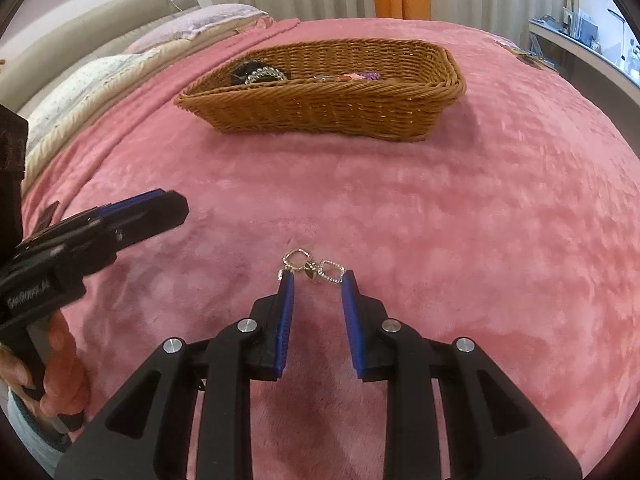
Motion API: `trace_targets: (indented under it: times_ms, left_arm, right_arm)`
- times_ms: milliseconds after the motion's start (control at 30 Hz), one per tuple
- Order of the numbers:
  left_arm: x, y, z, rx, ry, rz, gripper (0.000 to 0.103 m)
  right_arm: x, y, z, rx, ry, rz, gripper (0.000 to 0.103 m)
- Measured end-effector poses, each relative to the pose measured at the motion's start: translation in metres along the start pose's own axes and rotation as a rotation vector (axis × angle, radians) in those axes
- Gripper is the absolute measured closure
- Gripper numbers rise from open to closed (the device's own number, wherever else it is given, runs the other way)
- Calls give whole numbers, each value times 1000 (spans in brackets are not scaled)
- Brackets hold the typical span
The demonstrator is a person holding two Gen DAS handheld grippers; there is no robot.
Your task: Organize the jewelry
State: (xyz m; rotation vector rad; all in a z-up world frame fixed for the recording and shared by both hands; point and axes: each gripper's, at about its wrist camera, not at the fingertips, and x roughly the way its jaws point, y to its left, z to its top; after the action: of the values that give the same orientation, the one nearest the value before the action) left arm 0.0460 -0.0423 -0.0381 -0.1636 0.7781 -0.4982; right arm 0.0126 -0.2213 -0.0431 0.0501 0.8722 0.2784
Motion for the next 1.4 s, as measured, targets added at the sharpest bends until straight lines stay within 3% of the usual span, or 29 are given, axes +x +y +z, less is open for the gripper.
trace_targets:
  times_ms: [233, 567, 733, 833, 1033, 1100, 1167, 1267, 1400]
  left_arm:
    - [2, -6, 0, 22, 10, -7, 59]
    - [13, -25, -3, 93, 79, -1, 59]
    - [34, -51, -5, 144, 184, -17, 60]
    - [53, -65, -7, 183, 222, 37, 60]
    - [65, -76, -10, 231, 221, 95, 69]
    - [67, -78, -12, 247, 218, 106, 73]
    - [68, -79, -13, 253, 216, 109, 92]
    - [64, -76, -13, 239, 201, 99, 94]
    - [55, -64, -12, 176, 144, 86, 94]
  right_arm:
    - [11, 3, 7, -30, 14, -64, 86]
    - [-1, -28, 7, 55, -29, -152, 86]
    - [-5, -45, 6, 69, -25, -97, 86]
    - [-8, -45, 3, 42, -27, -90, 86]
    - [-14, -48, -1, 49, -39, -48, 85]
    - [-14, -52, -2, 65, -32, -22, 83]
    - [-19, -56, -3, 83, -43, 0, 74]
    - [-29, -60, -4, 99, -78, 4, 58]
    - [-34, -50, -11, 45, -74, -29, 58]
